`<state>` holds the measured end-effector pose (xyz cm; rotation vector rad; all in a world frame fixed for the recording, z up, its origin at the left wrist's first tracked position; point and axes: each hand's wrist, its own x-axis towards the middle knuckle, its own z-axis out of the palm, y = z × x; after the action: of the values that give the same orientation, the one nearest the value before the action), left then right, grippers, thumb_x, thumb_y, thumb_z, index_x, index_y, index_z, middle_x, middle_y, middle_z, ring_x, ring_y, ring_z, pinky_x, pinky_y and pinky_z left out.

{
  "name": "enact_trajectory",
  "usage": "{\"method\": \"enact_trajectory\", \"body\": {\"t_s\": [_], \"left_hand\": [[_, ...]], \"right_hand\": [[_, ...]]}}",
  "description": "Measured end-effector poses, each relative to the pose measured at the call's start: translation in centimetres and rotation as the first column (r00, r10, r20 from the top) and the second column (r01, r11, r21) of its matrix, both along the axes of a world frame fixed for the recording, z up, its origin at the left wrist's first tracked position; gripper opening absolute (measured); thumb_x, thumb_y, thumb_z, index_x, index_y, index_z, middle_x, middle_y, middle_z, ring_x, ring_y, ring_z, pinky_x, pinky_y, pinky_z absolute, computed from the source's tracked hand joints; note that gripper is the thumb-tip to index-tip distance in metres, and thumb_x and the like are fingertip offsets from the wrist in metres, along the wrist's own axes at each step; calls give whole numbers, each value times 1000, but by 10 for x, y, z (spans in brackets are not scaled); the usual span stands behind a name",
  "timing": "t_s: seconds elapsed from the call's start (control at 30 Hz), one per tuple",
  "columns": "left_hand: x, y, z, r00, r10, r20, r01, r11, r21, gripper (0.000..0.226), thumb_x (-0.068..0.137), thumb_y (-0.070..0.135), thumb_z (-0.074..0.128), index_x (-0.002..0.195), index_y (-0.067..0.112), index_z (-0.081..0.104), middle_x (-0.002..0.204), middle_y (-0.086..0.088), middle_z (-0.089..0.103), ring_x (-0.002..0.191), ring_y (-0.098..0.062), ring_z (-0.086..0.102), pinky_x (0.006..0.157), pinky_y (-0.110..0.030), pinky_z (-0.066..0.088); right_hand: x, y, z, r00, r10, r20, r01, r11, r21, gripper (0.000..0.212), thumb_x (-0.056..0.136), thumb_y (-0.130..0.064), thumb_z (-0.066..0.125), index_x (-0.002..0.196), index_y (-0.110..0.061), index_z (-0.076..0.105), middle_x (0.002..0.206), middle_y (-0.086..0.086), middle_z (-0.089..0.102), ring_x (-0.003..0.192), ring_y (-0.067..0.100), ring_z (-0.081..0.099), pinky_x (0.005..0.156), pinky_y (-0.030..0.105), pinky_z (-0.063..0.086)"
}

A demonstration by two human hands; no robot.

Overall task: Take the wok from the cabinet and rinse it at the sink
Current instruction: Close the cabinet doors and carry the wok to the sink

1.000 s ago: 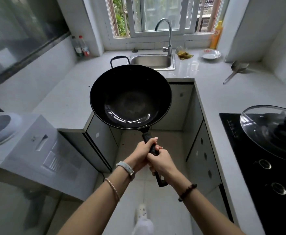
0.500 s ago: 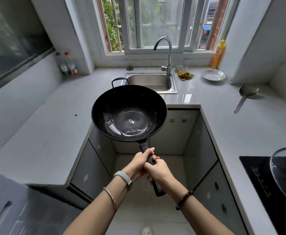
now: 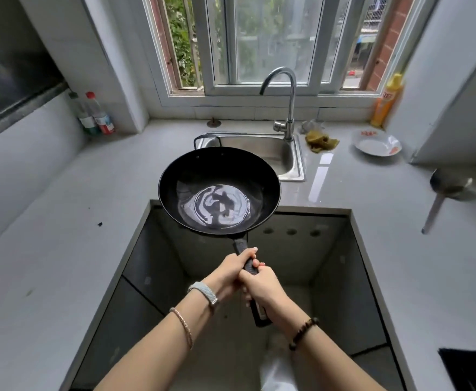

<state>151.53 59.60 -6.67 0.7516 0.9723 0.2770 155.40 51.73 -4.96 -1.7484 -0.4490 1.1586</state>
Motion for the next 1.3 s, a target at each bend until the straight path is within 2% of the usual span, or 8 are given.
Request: {"method": "enact_trajectory", "body": {"t_s": [0.33,0.5,0.6,0.7,0.87,1.0,1.1,1.3], "left_hand": [[113,72,3,996,89,-3,-89,995,-53,30,94,18,57,66,11,47,46,1,51,49,-12,61,51,-20,51],[146,101,4,996,88,-9,-89,992,-92,30,94,17,57,67,10,48,46,0,51,50,-12,60,51,-20,51],[159,121,1,998,68,-15,-69,992,-102,30,94,17,57,66,11,49,48,0,52,55,-13,60,56,-22,51],[170,141,-3,998,51,-21,-53,992,-114,30,94,18,57,66,12,49,49,1,52,59,-14,58,55,-22,50],[185,173,-8,1000,14,-7,-15,988,-157,29,94,18,56,67,12,47,51,1,50,48,-12,54,48,-19,46],[195,202,-13,998,-52,-24,47,985,-165,30,93,22,57,66,14,47,53,2,50,52,-12,55,45,-19,42],[202,221,-20,997,-71,-28,65,984,-168,29,93,20,58,67,14,47,52,2,50,52,-12,57,53,-23,45],[211,249,-27,992,-115,-48,105,978,-178,30,94,19,56,66,13,46,49,2,49,49,-11,57,44,-18,44]], "right_hand": [[121,80,-6,993,101,54,-100,995,-29,26,81,-8,55,56,-14,49,50,3,50,30,9,47,40,25,42],[156,110,-9,996,92,-18,-93,995,-35,22,82,-8,57,62,-14,49,48,2,50,30,9,46,37,21,39],[170,130,-13,995,99,-30,-100,994,-48,18,81,-11,57,64,-14,50,43,-2,50,31,10,46,40,22,40],[180,148,-15,995,95,-24,-96,993,-69,15,79,-12,57,67,-13,49,45,3,48,32,14,45,40,24,40],[194,179,-17,996,54,-68,-61,994,-93,9,80,-13,57,78,-12,48,48,6,48,36,16,44,40,24,41],[203,205,-18,995,33,-95,-43,993,-110,9,85,-12,54,90,-11,47,54,6,48,37,13,43,39,23,41],[207,222,-21,994,8,-110,-23,991,-130,10,86,-12,54,92,-9,46,54,6,47,37,13,43,38,23,41],[213,249,-26,993,-29,-115,11,988,-151,10,87,-13,54,92,-9,47,55,6,47,39,13,44,39,24,42]]}}
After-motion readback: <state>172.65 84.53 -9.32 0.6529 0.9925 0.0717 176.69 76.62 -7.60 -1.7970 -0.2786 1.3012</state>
